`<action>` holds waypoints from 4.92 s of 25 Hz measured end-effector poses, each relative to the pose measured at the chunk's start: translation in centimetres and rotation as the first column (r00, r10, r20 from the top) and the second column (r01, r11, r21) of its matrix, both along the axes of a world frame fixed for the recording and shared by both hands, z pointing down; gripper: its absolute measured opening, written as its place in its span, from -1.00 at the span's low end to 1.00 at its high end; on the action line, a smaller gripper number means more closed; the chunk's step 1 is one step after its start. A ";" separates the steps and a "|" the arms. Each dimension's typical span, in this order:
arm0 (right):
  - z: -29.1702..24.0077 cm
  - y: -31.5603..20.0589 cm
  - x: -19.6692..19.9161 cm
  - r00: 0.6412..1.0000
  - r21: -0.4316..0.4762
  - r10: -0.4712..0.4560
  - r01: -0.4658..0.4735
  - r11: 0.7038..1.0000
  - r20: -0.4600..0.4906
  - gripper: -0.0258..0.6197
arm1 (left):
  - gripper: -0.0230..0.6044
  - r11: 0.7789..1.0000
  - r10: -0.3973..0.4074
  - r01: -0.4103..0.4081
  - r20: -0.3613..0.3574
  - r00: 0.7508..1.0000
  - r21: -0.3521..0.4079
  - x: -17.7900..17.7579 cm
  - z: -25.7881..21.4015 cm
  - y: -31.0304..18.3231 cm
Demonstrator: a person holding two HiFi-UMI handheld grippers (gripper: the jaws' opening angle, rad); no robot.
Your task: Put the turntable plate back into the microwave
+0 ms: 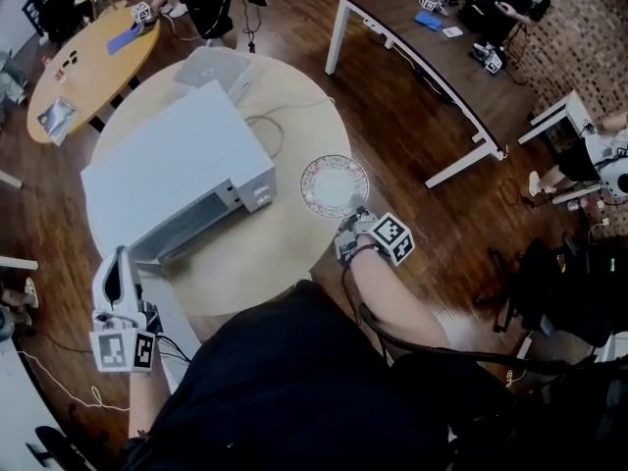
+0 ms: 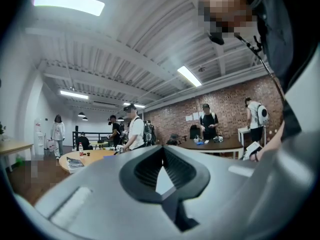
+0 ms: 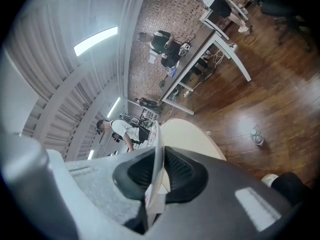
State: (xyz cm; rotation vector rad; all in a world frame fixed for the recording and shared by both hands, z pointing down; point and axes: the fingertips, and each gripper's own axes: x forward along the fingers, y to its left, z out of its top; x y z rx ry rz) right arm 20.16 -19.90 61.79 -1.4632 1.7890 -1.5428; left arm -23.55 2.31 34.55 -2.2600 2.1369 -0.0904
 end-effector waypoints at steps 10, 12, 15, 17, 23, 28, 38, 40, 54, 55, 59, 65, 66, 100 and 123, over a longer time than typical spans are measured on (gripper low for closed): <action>-0.3 1.9 -0.7 1.000 -0.003 -0.011 0.011 1.000 0.007 -0.84 | -0.91 1.000 0.007 -0.007 0.002 1.000 -0.009 -0.3 -0.9 1.1; -0.4 2.3 -1.1 1.000 -0.004 -0.018 0.018 1.000 0.007 -0.84 | -0.91 1.000 0.005 -0.005 -0.002 1.000 -0.011 -0.6 -0.8 1.4; -0.7 2.8 -1.1 1.000 -0.005 -0.025 0.025 1.000 0.006 -0.84 | -0.91 1.000 0.008 -0.008 -0.009 1.000 -0.014 -0.7 -0.8 1.6; -1.0 3.0 -0.9 1.000 -0.005 -0.027 0.027 1.000 0.012 -0.84 | -0.91 1.000 0.016 -0.016 -0.011 1.000 -0.015 -0.3 -0.9 1.5; -1.3 4.1 -1.1 0.999 -0.005 -0.044 0.044 0.999 0.024 -0.84 | -0.91 0.999 0.031 -0.032 -0.020 0.999 -0.010 0.5 -0.8 1.7; -1.5 4.9 -1.8 0.998 -0.004 -0.054 0.054 0.999 0.027 -0.84 | -0.91 0.999 0.043 -0.043 -0.024 0.999 -0.012 0.7 0.0 2.7; -1.8 6.3 -3.7 0.996 0.006 -0.079 0.079 0.997 0.045 -0.84 | -0.91 0.999 0.032 -0.032 -0.025 0.999 0.008 -0.1 0.6 4.6; -1.8 6.6 -4.0 0.995 0.008 -0.086 0.086 0.996 0.047 -0.84 | -0.91 0.999 0.031 -0.030 -0.026 0.999 0.014 -0.1 0.6 4.8; -1.9 7.8 -5.9 0.990 0.006 -0.132 0.132 0.991 0.053 -0.84 | -0.91 0.999 0.010 -0.009 -0.039 0.999 0.036 -0.8 0.9 6.2; -1.9 7.8 -5.9 0.990 0.005 -0.133 0.133 0.991 0.051 -0.84 | -0.91 0.999 0.008 -0.007 -0.042 0.999 0.037 -0.9 1.0 6.3; -2.2 7.9 -5.7 0.989 0.004 -0.141 0.140 0.990 0.040 -0.84 | -0.91 0.999 -0.001 0.003 -0.041 0.999 0.039 -1.2 1.0 6.4; -2.3 7.3 -5.8 0.988 -0.001 -0.150 0.150 0.989 0.039 -0.84 | -0.91 0.999 -0.019 0.021 -0.055 0.998 0.031 -1.9 1.6 5.9; -2.3 7.2 -6.0 0.987 -0.001 -0.152 0.152 0.988 0.042 -0.84 | -0.91 0.999 -0.021 0.023 -0.055 0.998 0.029 -1.9 1.6 5.9; -1.1 9.1 -10.8 0.961 -0.036 -0.261 0.266 0.963 0.093 -0.84 | -0.91 0.999 -0.039 0.039 -0.042 0.998 0.016 -1.1 1.7 7.9; -0.9 10.8 -17.1 0.897 -0.036 -0.430 0.435 0.900 0.101 -0.84 | -0.91 0.994 -0.108 0.109 -0.064 0.992 0.018 -2.0 1.1 9.6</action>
